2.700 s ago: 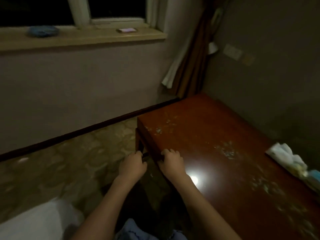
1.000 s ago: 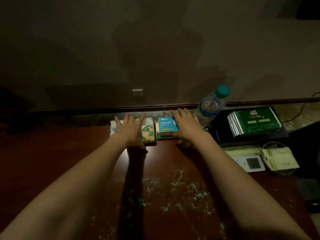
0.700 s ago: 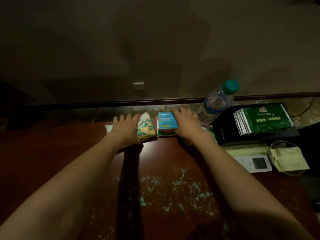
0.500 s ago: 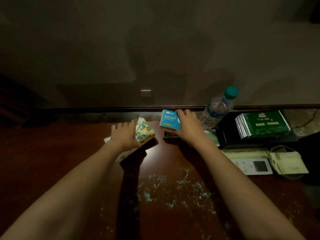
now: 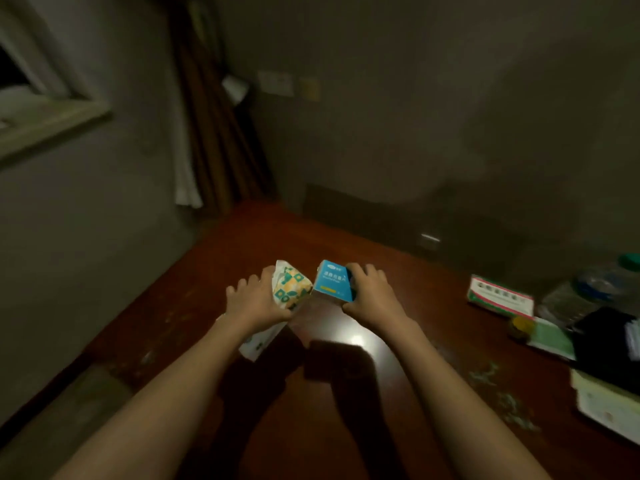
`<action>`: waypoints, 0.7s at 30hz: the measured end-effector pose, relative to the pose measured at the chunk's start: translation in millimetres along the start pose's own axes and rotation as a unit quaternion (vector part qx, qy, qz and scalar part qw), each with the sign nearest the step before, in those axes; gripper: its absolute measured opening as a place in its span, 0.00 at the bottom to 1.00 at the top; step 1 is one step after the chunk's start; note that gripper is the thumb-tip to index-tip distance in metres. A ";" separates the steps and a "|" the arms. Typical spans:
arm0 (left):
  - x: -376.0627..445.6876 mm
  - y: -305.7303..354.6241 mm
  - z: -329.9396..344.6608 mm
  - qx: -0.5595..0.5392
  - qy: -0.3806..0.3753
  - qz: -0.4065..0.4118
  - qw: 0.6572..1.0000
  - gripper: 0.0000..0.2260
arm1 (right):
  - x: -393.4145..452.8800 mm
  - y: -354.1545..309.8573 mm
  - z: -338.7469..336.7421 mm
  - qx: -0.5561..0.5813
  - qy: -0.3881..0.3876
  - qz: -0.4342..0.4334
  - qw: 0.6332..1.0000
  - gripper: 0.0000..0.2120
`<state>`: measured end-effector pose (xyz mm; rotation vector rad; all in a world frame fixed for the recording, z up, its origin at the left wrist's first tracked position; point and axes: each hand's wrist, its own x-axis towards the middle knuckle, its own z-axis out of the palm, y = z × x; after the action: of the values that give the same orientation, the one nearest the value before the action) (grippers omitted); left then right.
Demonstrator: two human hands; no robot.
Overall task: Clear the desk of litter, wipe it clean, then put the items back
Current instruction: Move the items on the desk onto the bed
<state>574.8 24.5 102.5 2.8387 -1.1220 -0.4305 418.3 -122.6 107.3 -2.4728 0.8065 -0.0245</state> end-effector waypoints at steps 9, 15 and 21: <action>-236.0 -214.4 6.4 -0.168 0.077 -0.269 0.945 0.45 | -86.5 -216.6 112.2 -0.021 -0.121 -0.210 0.970 0.31; -350.6 -278.8 26.2 -0.240 0.145 -0.365 0.888 0.41 | -141.5 -314.3 177.1 -0.066 -0.193 -0.317 0.926 0.35; -431.1 -301.7 58.8 -0.269 0.158 -0.494 0.811 0.46 | -164.8 -385.2 225.3 -0.082 -0.238 -0.410 0.877 0.35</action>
<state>457.9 540.8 100.6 2.5484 0.5470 -0.2172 531.8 338.9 128.2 -2.6190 -0.4868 0.3442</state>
